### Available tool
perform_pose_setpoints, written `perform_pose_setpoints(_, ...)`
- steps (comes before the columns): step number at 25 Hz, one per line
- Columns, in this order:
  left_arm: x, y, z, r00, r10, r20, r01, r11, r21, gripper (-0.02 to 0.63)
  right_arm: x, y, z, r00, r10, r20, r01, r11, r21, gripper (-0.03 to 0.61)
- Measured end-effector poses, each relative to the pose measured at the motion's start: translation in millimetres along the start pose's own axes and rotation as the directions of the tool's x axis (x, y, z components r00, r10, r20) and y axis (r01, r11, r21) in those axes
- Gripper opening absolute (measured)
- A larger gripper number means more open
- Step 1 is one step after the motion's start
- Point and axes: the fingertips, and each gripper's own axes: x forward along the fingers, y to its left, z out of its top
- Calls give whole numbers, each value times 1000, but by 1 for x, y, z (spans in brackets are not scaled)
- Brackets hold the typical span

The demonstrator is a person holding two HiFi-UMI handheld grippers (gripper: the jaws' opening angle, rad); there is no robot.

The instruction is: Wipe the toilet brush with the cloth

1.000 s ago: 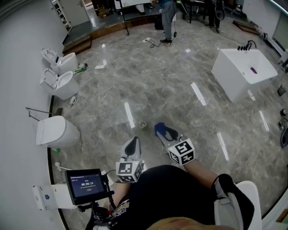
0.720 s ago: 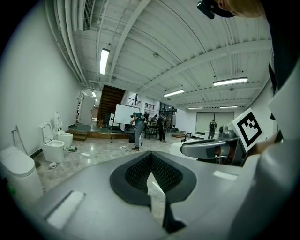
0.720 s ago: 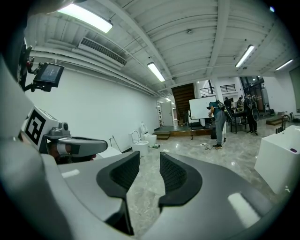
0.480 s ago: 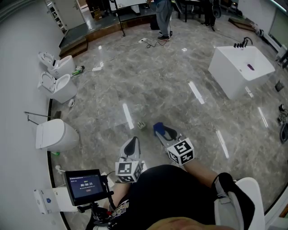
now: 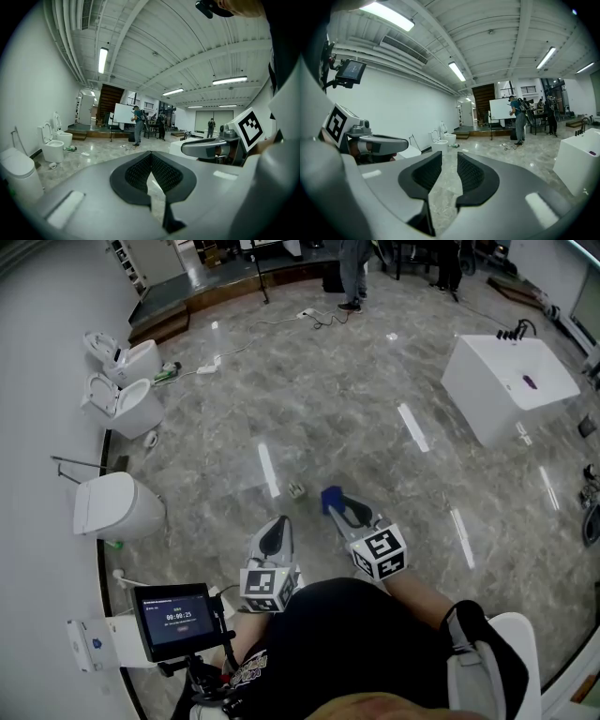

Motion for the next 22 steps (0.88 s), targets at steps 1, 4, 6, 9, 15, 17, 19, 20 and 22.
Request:
perform_pose_setpoints(1, -2, 0, -4, 1000, 8, -3, -8, 1000, 6, 6, -2, 0, 0, 1000, 0, -1, 0, 1000, -2, 109)
perform_pose_setpoints(4, -8, -1, -13, 1000, 23, -1, -23, 1000, 17, 6, -7, 2, -3, 1000, 0, -2, 0, 1000, -4, 106)
perform_pose_setpoints(6, -9, 0, -11, 999, 32, -6, -32, 999, 14, 6, -6, 2, -4, 1000, 0, 1, 0, 1000, 0, 106)
perform_pose_setpoints(9, -11, -4, -1, 998, 51, -26, -51, 999, 0, 6, -7, 2, -4, 1000, 2, 6, -2, 1000, 5, 104)
perform_pose_setpoints(15, -5, 8, -1, 998, 54, -22, -54, 999, 1, 6, 3, 1, 4, 1000, 6, 13, -6, 1000, 8, 100)
perform_pose_setpoints(17, -5, 8, -2, 998, 54, -24, -54, 999, 1, 6, 3, 1, 4, 1000, 6, 16, -6, 1000, 8, 98)
perform_pose_setpoints(19, -5, 10, -9, 999, 46, -16, -46, 999, 10, 6, 4, 2, 3, 1000, 7, 16, -7, 1000, 8, 98)
perform_pose_setpoints(20, -5, 11, -10, 999, 46, -16, -46, 999, 11, 6, 4, 3, 2, 1000, 7, 15, -7, 1000, 7, 98)
perform_pose_setpoints(22, -6, 8, -5, 998, 56, -32, -56, 998, 4, 6, 3, 2, 1, 1000, 7, 13, -7, 1000, 8, 96)
